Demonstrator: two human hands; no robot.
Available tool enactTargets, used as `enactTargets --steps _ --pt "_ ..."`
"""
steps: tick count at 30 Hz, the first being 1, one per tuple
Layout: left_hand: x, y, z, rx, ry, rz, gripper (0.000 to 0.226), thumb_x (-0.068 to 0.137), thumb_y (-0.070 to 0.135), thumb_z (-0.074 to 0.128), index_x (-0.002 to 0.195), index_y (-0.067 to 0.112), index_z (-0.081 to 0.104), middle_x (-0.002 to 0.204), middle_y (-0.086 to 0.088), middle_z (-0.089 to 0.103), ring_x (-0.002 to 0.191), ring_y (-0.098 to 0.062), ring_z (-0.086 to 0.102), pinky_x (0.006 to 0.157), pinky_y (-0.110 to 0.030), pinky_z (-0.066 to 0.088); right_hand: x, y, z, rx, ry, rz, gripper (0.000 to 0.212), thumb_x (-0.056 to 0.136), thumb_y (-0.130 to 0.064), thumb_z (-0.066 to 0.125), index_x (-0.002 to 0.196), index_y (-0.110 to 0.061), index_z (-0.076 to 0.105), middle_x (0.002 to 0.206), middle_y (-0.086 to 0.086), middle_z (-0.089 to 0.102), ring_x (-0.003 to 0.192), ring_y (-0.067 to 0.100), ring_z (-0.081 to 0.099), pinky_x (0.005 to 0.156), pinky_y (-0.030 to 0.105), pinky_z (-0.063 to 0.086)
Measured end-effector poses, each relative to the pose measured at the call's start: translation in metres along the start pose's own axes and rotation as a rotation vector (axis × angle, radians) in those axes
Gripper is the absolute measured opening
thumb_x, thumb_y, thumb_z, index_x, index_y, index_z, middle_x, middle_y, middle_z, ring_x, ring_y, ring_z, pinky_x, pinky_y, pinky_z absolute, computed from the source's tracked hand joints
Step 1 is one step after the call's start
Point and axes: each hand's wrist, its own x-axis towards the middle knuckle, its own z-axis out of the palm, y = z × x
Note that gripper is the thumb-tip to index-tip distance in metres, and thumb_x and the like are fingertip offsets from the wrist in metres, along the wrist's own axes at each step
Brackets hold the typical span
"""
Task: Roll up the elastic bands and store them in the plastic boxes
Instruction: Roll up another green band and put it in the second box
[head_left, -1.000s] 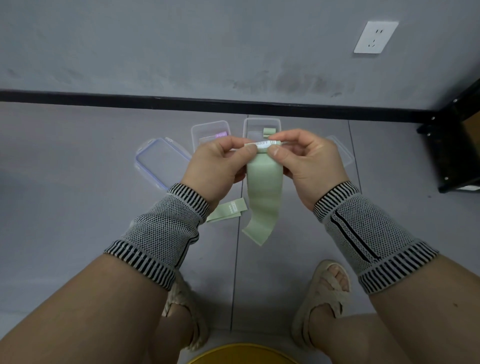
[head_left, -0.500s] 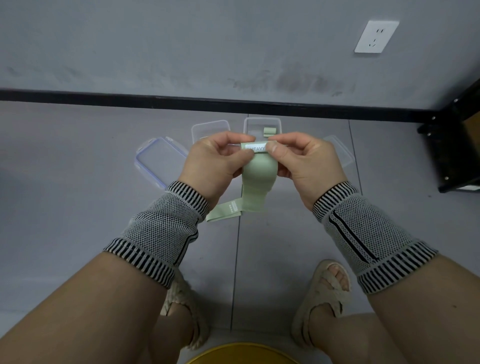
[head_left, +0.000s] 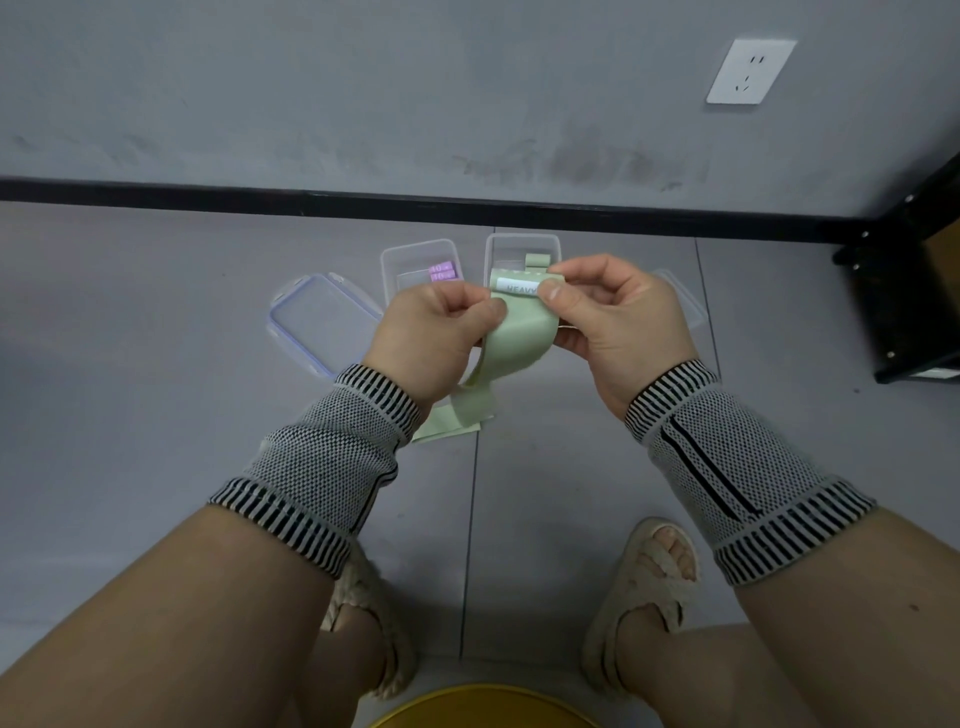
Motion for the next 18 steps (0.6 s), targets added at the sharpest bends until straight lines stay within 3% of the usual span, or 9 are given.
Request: enactTargets --steps 4,10,13,16,18 --pt "0.001 0.000 -0.003 0.003 -0.031 -0.017 0.021 0.093 0.006 0.054 0.074 0.010 0.063 0.045 0.014 0.054 0.042 0.002 0.046 0.049 -0.013 0.040 -0.001 0.000 0.001 -0.016 -0.025 -0.005 0.012 0.084 0.001 0.066 0.087 -0.011 0.062 0.090 0.019 0.067 0.081 0.028 0.066 0.077 0.046 0.057" --pt "0.001 0.000 -0.003 0.033 -0.063 -0.071 0.026 0.096 0.013 0.047 0.076 0.018 0.062 0.059 0.013 0.060 0.054 0.001 0.053 0.067 -0.024 0.042 0.000 0.000 0.000 -0.051 -0.033 -0.017 0.016 0.083 0.001 0.067 0.089 -0.014 0.064 0.095 0.020 0.069 0.083 0.027 0.069 0.075 0.039 0.058" --pt "0.000 0.002 -0.001 0.001 -0.047 -0.108 0.023 0.095 0.012 0.047 0.080 0.017 0.064 0.069 0.005 0.061 0.065 -0.009 0.056 0.077 -0.032 0.044 0.000 0.001 0.001 -0.062 -0.024 -0.020 0.017 0.083 0.002 0.066 0.092 -0.012 0.066 0.092 0.015 0.070 0.081 0.023 0.070 0.074 0.035 0.058" --pt "-0.001 0.007 -0.001 -0.115 -0.017 -0.136 0.021 0.089 0.007 0.048 0.078 0.014 0.065 0.071 -0.004 0.061 0.072 -0.021 0.053 0.076 -0.036 0.045 -0.001 0.000 0.000 -0.097 -0.019 -0.044 0.017 0.082 0.003 0.067 0.091 -0.010 0.067 0.094 0.020 0.069 0.084 0.028 0.069 0.076 0.037 0.059" --pt "-0.001 0.010 -0.002 -0.162 -0.013 -0.145 0.017 0.088 0.018 0.053 0.086 0.010 0.067 0.082 -0.017 0.065 0.076 -0.027 0.056 0.075 -0.039 0.047 -0.001 0.000 0.000 -0.117 -0.025 -0.062 0.018 0.081 0.004 0.067 0.091 -0.010 0.068 0.095 0.022 0.068 0.087 0.031 0.069 0.077 0.038 0.059"
